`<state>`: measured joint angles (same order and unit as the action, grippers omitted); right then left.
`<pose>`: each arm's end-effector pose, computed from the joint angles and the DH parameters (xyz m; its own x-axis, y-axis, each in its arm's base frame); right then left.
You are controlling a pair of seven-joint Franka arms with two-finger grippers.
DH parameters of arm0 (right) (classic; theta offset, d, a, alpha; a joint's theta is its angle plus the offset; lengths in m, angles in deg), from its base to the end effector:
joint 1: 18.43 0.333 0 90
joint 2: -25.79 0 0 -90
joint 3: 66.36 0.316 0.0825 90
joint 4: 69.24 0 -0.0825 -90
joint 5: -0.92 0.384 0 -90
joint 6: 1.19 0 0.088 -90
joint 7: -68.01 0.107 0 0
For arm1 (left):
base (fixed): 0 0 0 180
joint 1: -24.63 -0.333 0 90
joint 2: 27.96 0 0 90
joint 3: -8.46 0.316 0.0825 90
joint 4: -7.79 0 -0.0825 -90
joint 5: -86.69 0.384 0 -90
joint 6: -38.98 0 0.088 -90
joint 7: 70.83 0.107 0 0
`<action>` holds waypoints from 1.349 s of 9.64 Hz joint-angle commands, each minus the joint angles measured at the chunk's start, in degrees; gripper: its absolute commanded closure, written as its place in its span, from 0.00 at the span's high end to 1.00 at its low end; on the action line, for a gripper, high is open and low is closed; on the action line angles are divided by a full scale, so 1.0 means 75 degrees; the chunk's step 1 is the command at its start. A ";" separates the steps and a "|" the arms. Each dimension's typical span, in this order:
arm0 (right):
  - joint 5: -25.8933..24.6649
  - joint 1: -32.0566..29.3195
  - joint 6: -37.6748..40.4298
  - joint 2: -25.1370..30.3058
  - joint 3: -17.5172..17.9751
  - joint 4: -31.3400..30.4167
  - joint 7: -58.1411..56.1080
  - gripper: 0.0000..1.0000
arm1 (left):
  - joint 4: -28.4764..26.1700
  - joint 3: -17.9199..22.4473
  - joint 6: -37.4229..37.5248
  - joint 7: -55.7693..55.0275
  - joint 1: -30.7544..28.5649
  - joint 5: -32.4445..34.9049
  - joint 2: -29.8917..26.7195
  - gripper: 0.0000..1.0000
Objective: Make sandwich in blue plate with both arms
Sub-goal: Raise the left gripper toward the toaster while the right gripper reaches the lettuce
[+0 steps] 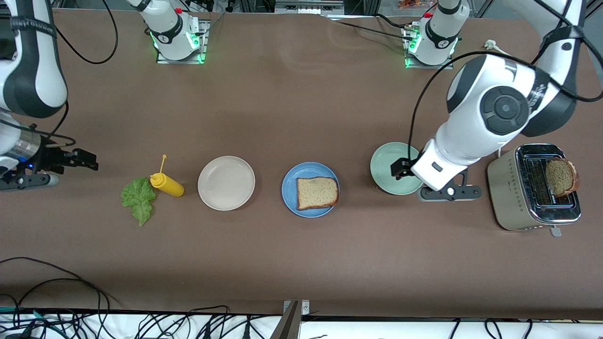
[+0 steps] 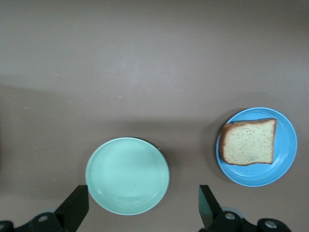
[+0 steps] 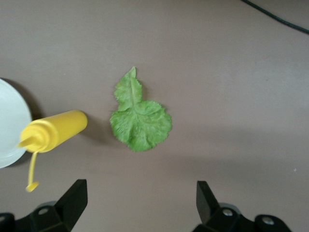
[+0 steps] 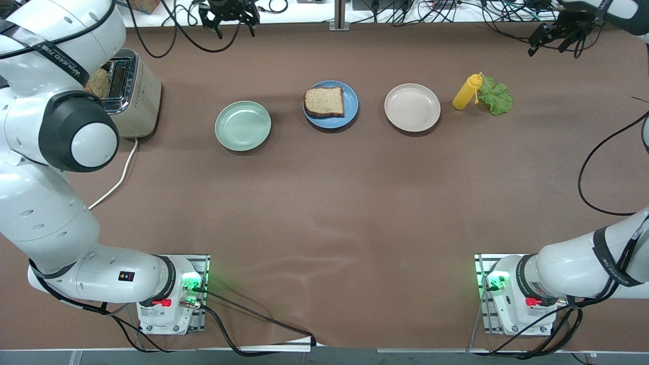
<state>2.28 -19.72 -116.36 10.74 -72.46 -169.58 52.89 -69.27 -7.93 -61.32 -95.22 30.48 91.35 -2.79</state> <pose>0.6270 -0.0752 0.4201 0.9918 0.1280 -0.0038 0.1280 -0.9918 0.0053 0.6485 -0.2186 0.4824 0.9984 0.0466 -0.0319 0.0475 -0.9984 0.0300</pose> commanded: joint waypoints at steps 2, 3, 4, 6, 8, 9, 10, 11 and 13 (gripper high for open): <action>0.0111 -0.0075 -0.0790 -0.0968 0.0040 0.0194 -0.0151 1.00 | -0.0214 0.0484 0.0716 0.0896 -0.0100 0.0188 -0.0811 1.00; 0.0355 -0.0075 -0.1024 -0.1225 0.0040 0.0194 -0.0151 1.00 | -0.0273 0.0509 0.0857 0.1117 -0.0228 0.0176 -0.0999 1.00; 0.0474 -0.0109 -0.1305 -0.1495 0.0040 0.0194 -0.0198 1.00 | -0.0436 0.0602 0.0893 0.1444 -0.0264 0.0106 -0.1221 1.00; 0.0952 -0.0180 -0.2007 -0.2068 0.0040 0.0241 -0.0664 1.00 | -0.0776 0.0871 0.0905 0.1809 -0.0253 0.0059 -0.1631 1.00; 0.1400 -0.0180 -0.2128 -0.2422 0.0040 0.0486 -0.0994 1.00 | -0.1138 0.1327 0.0917 0.2382 -0.0253 -0.0337 -0.2065 1.00; 0.1413 -0.0180 -0.2163 -0.2597 0.0040 0.0568 -0.1030 1.00 | -0.1291 0.1526 0.0905 0.2687 -0.0241 -0.0386 -0.2195 1.00; 0.1424 -0.0192 -0.2384 -0.2924 0.0063 0.0743 -0.1042 1.00 | -0.1397 0.1633 0.0905 0.2852 -0.0241 -0.0387 -0.2324 1.00; 0.1540 -0.0192 -0.2571 -0.3159 0.0087 0.0838 -0.1227 1.00 | -0.1537 0.1727 0.0905 0.2970 -0.0241 -0.0387 -0.2453 1.00; 0.1834 -0.0180 -0.2608 -0.3255 0.0087 0.0862 -0.1405 1.00 | -0.1842 0.1844 0.0905 0.3227 -0.0241 -0.0387 -0.2734 1.00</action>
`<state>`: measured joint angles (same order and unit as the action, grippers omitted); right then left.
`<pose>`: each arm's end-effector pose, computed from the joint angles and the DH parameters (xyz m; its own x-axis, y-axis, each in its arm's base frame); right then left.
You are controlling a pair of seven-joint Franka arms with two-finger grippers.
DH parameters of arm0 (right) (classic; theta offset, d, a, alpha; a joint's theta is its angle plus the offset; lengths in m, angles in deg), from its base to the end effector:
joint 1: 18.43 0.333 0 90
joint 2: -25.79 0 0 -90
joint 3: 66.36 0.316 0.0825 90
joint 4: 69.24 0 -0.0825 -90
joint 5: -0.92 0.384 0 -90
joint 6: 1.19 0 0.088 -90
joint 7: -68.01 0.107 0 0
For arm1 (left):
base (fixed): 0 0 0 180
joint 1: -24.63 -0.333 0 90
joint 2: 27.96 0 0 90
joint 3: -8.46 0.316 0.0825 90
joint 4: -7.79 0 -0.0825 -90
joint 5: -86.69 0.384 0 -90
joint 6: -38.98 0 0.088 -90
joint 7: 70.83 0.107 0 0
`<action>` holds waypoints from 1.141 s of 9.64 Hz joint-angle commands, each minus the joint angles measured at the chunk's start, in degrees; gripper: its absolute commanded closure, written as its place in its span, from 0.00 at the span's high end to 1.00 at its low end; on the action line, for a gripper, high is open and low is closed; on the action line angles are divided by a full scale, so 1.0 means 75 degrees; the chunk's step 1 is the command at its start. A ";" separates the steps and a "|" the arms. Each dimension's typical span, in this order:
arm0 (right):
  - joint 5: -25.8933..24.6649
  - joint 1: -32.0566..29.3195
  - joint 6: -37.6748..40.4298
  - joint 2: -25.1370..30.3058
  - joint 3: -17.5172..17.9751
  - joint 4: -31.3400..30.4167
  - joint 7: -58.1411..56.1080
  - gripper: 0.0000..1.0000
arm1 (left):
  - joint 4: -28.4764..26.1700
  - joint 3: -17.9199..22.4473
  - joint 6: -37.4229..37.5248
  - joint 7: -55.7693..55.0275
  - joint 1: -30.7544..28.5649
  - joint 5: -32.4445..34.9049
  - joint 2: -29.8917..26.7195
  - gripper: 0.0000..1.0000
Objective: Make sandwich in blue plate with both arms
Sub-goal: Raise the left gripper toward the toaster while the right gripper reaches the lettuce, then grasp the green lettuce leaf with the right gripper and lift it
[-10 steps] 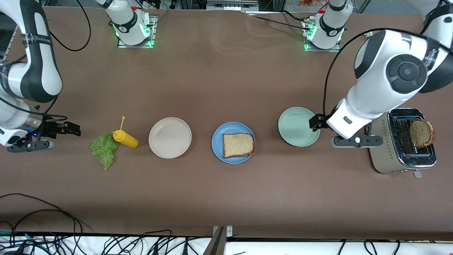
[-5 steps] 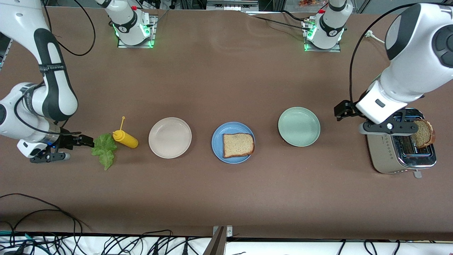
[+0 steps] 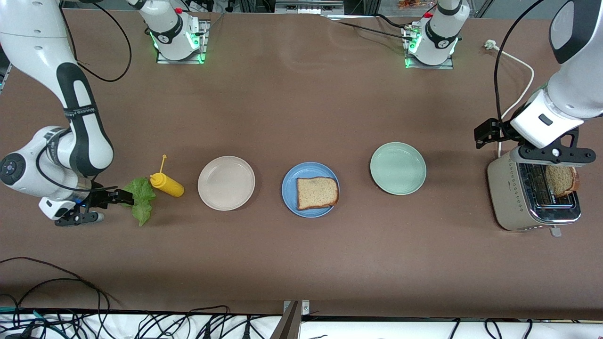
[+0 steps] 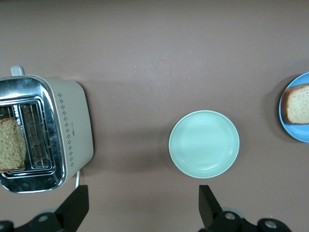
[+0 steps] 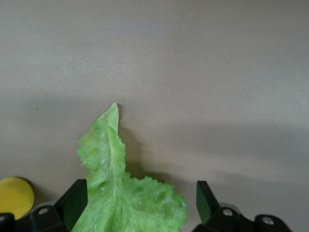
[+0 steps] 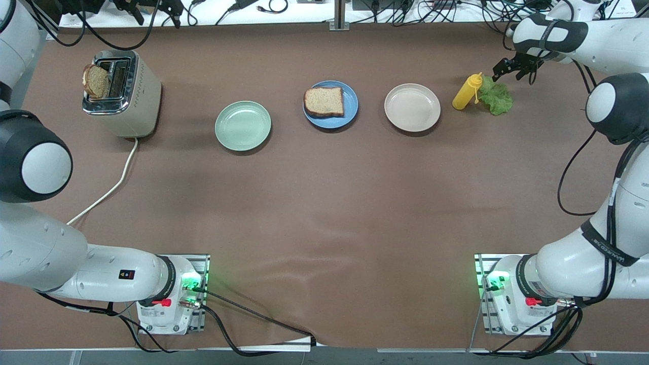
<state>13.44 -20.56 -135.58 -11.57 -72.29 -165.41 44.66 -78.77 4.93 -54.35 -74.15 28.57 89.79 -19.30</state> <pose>0.6774 -0.0849 0.2258 0.9896 0.1344 0.0518 0.1383 -0.9870 -0.0822 0.5994 -0.0704 0.5706 0.9967 -0.0751 -0.0301 -0.0765 -0.9960 -0.0464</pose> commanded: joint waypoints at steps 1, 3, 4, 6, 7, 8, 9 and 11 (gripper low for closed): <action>0.0358 -0.0056 -0.0057 -0.0338 0.0088 0.0294 -0.0308 1.00 | -0.0658 0.0247 -0.0025 0.0430 0.0014 -0.0179 -0.0627 1.00; 0.0416 0.0002 -0.0069 -0.0409 0.0170 0.0283 -0.0308 1.00 | -0.0892 0.0457 -0.0025 0.0746 0.0014 -0.0213 -0.0780 1.00; 0.0416 0.0002 -0.0069 -0.0456 0.0182 0.0271 -0.0308 1.00 | -0.0997 0.0493 -0.0025 0.0759 0.0014 -0.0330 -0.0874 1.00; 0.0428 0.0002 -0.0069 -0.0549 0.0205 0.0212 -0.0320 0.98 | -0.1220 0.0587 -0.0014 0.0759 0.0002 -0.0331 -0.1073 1.00; 0.0428 -0.0009 -0.0069 -0.0573 0.0205 0.0212 -0.0331 0.98 | -0.1326 0.0622 -0.0013 0.0828 -0.0010 -0.0296 -0.1178 1.00; 0.0428 -0.0021 -0.0092 -0.0620 0.0205 0.0201 -0.0540 0.98 | -0.1443 0.0634 -0.0025 0.0887 -0.0056 -0.0284 -0.1307 1.00; 0.0440 -0.0067 -0.0151 -0.0690 0.0205 0.0200 -0.0740 0.93 | -0.1571 0.0623 -0.0025 0.0899 -0.0103 -0.0238 -0.1424 1.00; 0.0440 -0.0080 -0.0175 -0.0702 0.0241 0.0212 -0.1045 0.53 | -0.1666 0.0623 -0.0025 0.0888 -0.0115 -0.0237 -0.1449 1.00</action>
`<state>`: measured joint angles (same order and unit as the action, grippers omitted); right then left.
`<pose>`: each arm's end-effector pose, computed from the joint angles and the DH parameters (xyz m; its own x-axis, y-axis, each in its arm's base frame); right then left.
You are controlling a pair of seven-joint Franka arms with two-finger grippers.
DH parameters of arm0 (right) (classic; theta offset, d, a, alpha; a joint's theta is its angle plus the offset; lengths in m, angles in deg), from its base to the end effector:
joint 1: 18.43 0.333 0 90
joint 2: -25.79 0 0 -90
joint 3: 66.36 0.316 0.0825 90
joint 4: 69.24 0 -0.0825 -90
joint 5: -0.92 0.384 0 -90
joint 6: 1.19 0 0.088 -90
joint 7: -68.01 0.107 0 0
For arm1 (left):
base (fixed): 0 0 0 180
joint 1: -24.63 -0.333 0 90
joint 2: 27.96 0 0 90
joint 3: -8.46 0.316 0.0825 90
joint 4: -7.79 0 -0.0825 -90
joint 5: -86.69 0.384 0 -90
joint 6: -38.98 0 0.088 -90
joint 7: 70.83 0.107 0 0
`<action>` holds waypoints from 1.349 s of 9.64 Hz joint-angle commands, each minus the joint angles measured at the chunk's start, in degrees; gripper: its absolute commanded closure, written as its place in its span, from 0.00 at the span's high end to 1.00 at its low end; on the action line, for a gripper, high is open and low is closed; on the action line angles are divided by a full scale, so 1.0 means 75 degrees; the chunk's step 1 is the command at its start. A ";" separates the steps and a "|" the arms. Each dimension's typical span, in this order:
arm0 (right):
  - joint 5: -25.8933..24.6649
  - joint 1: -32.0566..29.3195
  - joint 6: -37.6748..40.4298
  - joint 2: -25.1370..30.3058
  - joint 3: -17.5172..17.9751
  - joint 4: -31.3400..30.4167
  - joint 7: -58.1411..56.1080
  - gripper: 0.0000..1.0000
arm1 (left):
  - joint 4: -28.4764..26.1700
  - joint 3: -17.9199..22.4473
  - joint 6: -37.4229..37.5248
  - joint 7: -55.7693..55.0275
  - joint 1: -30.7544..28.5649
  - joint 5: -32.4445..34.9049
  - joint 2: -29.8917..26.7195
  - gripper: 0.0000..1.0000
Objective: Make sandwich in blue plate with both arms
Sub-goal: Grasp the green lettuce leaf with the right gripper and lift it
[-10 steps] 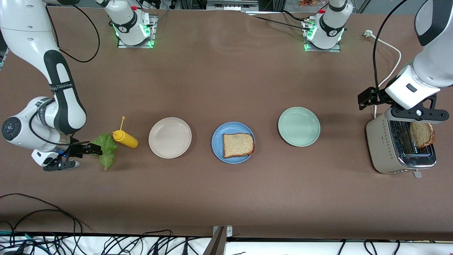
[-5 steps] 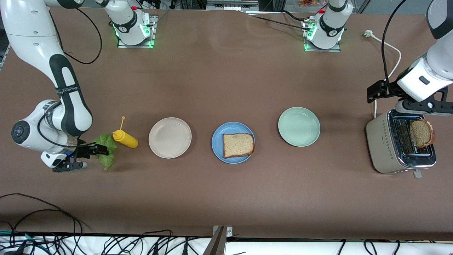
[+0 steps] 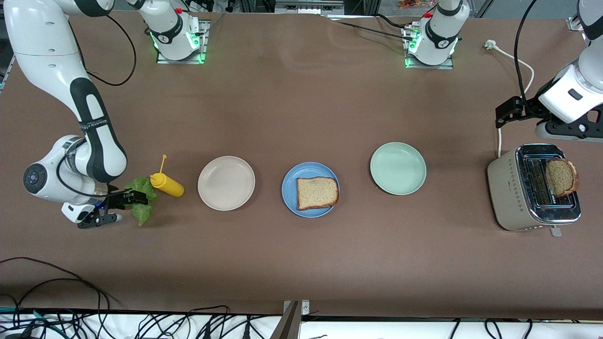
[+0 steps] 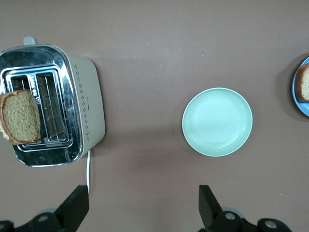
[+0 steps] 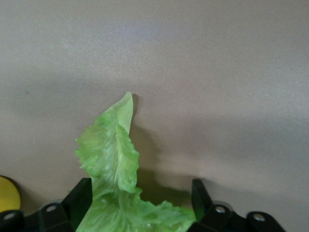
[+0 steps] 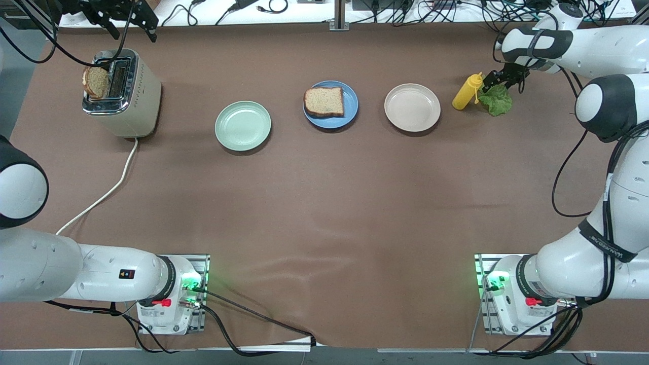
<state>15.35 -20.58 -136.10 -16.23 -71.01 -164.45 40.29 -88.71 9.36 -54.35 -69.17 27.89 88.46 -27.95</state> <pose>0.6746 -0.0713 0.1776 0.9794 0.2012 0.0150 0.2015 -0.9716 -0.1240 0.5550 -0.0197 0.5757 0.9958 -0.0718 -0.0564 -0.0735 -0.9969 -0.0291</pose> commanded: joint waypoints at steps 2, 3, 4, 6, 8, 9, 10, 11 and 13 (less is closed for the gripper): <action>0.0185 -0.0077 -0.0083 -0.0082 0.0081 0.0120 -0.0511 0.00 | -0.0341 -0.0003 -0.0025 0.0213 -0.0035 -0.0048 -0.0284 1.00; 0.0185 -0.0065 -0.0048 -0.0070 0.0081 0.0143 -0.0488 0.00 | -0.0352 -0.0027 -0.0025 0.0178 -0.0035 -0.0048 -0.0283 1.00; 0.0173 -0.0065 -0.0001 -0.0035 0.0081 0.0155 -0.0487 0.00 | -0.0353 -0.0050 -0.0025 0.0166 -0.0035 0.0068 -0.0283 1.00; 0.0173 -0.0030 0.0301 0.0082 0.0081 0.0225 -0.0464 0.00 | -0.0353 -0.0086 -0.0037 0.0154 -0.0082 0.0222 -0.0295 1.00; 0.0185 -0.0065 0.1341 0.0106 0.0081 0.0854 -0.0464 0.00 | -0.0364 -0.0086 -0.0037 0.0166 -0.0094 0.0222 -0.0283 1.00; 0.0185 -0.0065 0.2031 0.0106 0.0070 0.1346 -0.0429 0.00 | -0.0364 -0.0086 -0.0037 0.0166 -0.0129 0.0210 -0.0283 1.00; 0.0185 -0.0077 0.2583 0.0106 0.0058 0.1768 -0.0394 0.00 | -0.0376 -0.0097 -0.0037 0.0189 -0.0129 0.0175 -0.0283 1.00; 0.0173 -0.0065 0.2937 0.0106 0.0046 0.2028 -0.0266 0.00 | -0.0411 -0.0097 -0.0037 0.0201 -0.0129 0.0129 -0.0295 1.00; 0.0161 -0.0065 0.3465 0.0246 0.0023 0.2240 -0.0043 0.00 | -0.0411 -0.0144 -0.0037 0.0201 -0.0129 0.0128 -0.0283 1.00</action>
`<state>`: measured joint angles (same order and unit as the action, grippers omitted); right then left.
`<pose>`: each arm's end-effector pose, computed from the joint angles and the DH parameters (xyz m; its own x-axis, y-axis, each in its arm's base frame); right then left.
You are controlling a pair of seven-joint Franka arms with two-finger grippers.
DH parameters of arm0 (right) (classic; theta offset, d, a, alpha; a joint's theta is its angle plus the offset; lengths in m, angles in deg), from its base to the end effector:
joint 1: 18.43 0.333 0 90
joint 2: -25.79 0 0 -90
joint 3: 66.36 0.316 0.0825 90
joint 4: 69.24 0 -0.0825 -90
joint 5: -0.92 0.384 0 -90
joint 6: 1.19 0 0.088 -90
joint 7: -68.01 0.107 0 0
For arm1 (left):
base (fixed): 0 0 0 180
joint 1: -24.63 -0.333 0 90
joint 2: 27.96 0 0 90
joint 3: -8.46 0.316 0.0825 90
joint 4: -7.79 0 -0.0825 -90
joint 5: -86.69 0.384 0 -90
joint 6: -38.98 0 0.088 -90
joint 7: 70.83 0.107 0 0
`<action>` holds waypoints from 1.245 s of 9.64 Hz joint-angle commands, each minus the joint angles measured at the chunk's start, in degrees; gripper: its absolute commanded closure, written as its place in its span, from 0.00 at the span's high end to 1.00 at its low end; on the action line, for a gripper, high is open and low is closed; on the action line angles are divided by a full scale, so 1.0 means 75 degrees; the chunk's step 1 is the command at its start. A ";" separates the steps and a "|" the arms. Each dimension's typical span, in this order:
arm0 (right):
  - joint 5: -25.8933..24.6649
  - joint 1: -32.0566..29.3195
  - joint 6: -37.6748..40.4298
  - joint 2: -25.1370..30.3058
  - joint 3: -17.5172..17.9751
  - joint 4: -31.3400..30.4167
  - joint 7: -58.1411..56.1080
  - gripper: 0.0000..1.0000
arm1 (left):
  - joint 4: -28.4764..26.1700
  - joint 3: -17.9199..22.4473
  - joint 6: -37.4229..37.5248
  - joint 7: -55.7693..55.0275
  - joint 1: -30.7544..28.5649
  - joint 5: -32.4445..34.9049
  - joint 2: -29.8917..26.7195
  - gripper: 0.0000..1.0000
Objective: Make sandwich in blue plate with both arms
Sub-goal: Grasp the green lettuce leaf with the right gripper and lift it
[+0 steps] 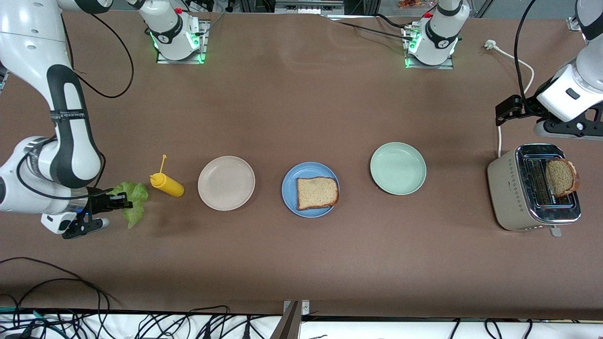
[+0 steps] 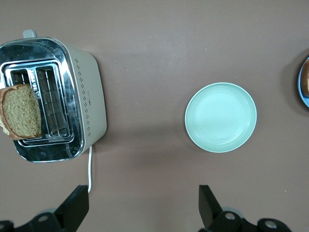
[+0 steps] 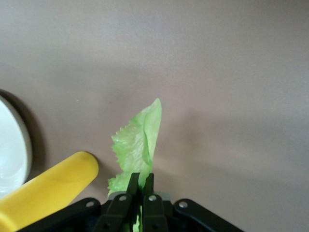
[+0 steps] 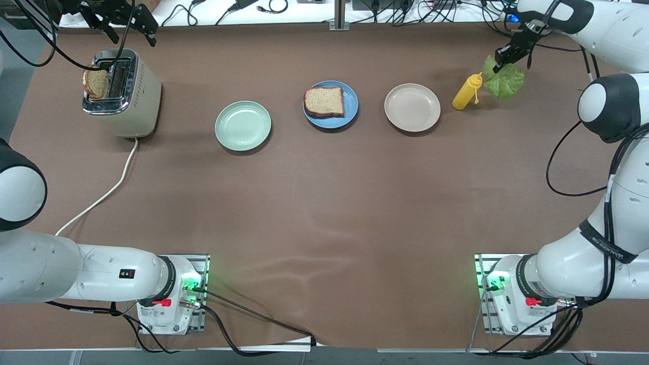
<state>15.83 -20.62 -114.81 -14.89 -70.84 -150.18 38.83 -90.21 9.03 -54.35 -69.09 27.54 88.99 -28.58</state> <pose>0.7101 -0.0564 0.2717 0.9568 0.2876 -0.0427 0.2720 -0.9372 -0.2183 0.5504 -0.0184 0.5695 0.9947 -0.0734 -0.0718 -0.0762 -0.9964 -0.0375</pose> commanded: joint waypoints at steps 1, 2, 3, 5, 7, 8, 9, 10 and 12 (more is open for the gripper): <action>0.0086 -0.0059 0.0942 0.0161 -0.0011 0.0455 0.0176 0.00 | -0.0223 -0.0112 -0.0037 0.0201 -0.0083 0.0056 -0.0199 1.00; 0.0086 -0.0059 0.1247 0.0173 -0.0035 0.0607 0.0188 0.00 | -0.0211 -0.0100 -0.0037 0.0201 -0.0083 0.0056 -0.0199 1.00; 0.0075 -0.0059 0.1610 0.0185 -0.0058 0.0771 0.0188 0.00 | -0.0211 -0.0100 -0.0037 0.0212 -0.0083 0.0056 -0.0199 1.00; 0.0063 -0.0071 0.2243 0.0290 -0.0082 0.1146 0.0490 0.00 | -0.0211 -0.0112 -0.0037 0.0213 -0.0083 0.0056 -0.0199 1.00; 0.0051 -0.0059 0.2690 0.0291 -0.0128 0.1474 0.0551 0.00 | -0.0211 -0.0100 -0.0037 0.0213 -0.0083 0.0045 -0.0188 1.00; 0.0051 -0.0059 0.2958 0.0291 -0.0187 0.1603 0.0725 0.00 | -0.0211 -0.0112 -0.0037 0.0213 -0.0083 0.0045 -0.0188 1.00; 0.0028 -0.0059 0.3321 0.0360 -0.0187 0.1848 0.0912 0.00 | -0.0200 -0.0100 -0.0037 0.0213 -0.0083 0.0045 -0.0188 1.00; 0.0028 -0.0059 0.3580 0.0500 -0.0164 0.2048 0.1111 0.00 | -0.0199 -0.0100 -0.0037 0.0224 -0.0083 0.0045 -0.0176 1.00; 0.0016 -0.0001 0.3944 0.0664 -0.0106 0.2085 0.1696 0.00 | -0.0199 -0.0100 -0.0037 0.0224 -0.0083 0.0045 -0.0176 1.00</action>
<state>15.82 -20.69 -88.47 -11.44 -72.32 -135.84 47.23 -90.56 8.70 -54.35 -69.01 27.54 88.99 -28.58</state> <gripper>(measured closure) 0.943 0.000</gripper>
